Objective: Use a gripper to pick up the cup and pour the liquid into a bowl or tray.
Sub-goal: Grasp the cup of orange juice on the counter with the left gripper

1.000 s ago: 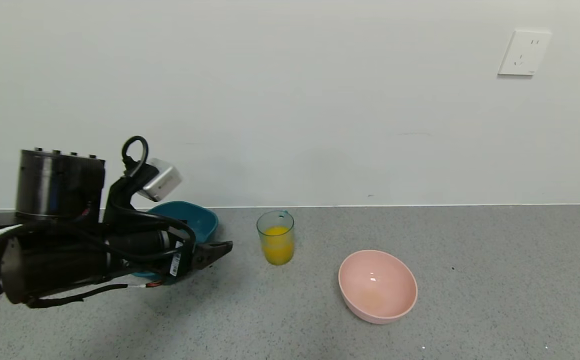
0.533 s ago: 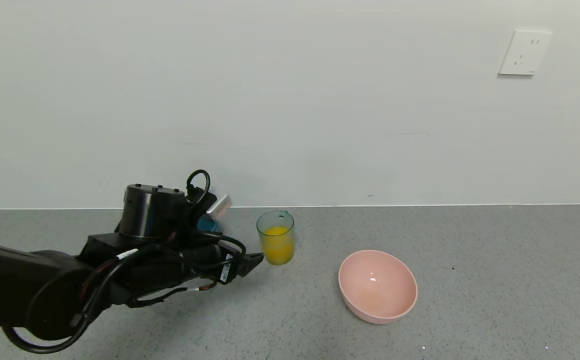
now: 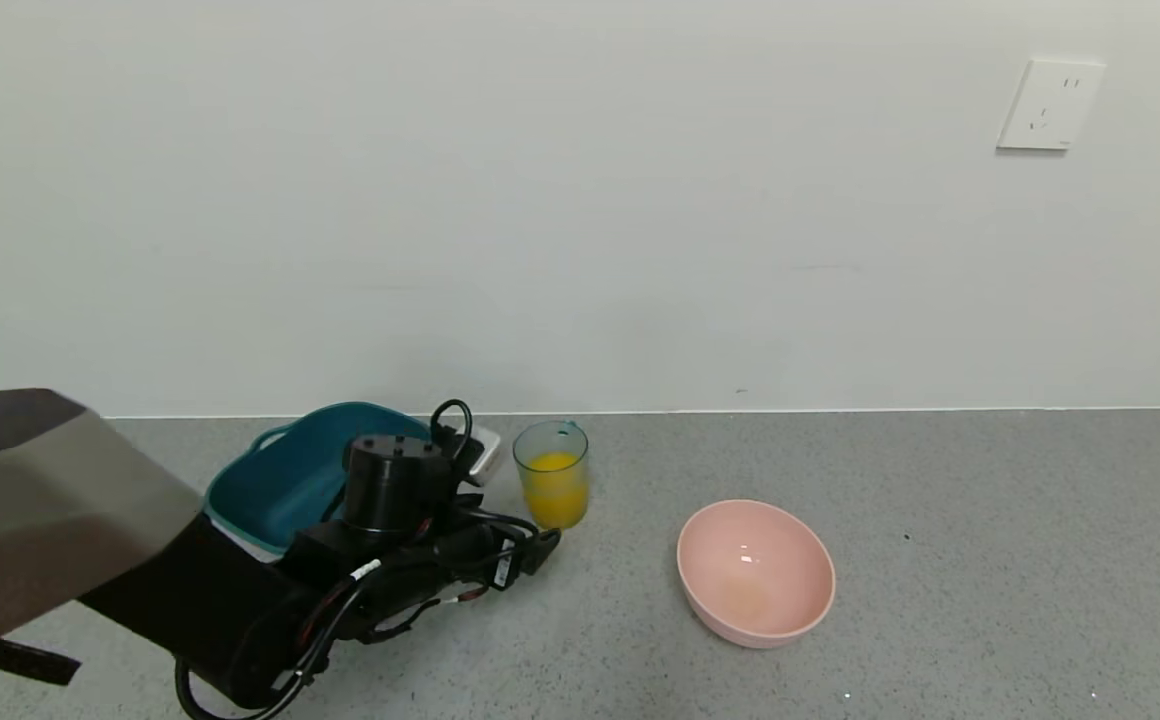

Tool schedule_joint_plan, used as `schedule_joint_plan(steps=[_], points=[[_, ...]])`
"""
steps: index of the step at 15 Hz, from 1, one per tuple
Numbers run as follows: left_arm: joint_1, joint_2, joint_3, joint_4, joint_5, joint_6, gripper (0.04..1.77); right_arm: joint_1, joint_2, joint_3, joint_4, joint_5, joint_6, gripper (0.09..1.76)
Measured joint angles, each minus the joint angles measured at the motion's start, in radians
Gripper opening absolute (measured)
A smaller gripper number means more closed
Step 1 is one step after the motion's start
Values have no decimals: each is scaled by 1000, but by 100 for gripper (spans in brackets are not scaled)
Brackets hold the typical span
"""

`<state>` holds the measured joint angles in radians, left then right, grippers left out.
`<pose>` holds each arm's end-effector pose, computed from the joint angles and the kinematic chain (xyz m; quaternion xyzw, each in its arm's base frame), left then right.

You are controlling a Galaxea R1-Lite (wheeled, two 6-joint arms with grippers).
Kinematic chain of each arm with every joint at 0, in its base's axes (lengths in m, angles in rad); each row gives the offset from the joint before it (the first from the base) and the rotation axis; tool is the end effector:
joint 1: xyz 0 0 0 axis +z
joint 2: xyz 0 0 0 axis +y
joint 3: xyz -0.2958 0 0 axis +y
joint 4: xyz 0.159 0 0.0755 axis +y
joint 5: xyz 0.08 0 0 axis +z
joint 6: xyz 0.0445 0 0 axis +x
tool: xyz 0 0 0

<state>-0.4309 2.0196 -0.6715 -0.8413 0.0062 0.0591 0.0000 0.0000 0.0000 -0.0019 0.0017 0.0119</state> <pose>0.3144 -0.1442 0.0677 0.0823 0.2386 -0.2112 0.9443 -0.0123 0.0001 0.0757 0.0059 -0.0009 0.0009 1.0000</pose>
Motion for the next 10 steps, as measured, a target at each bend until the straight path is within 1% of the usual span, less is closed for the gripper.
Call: schedule_joint_plan(steps=[2,4,6,10], points=[[-8,52,5,-60,18,-2,172,0,0,0,0,0,-1,171],[-11,104,2,-179,36,-25,172,0,0,0,0,-1,0,171],[-14,153,2,-261,37,-35,172,0,0,0,0,-1,-1,171],[-19,235,-11,-377,31,-81,172,0,0,0,0,0,0,171]])
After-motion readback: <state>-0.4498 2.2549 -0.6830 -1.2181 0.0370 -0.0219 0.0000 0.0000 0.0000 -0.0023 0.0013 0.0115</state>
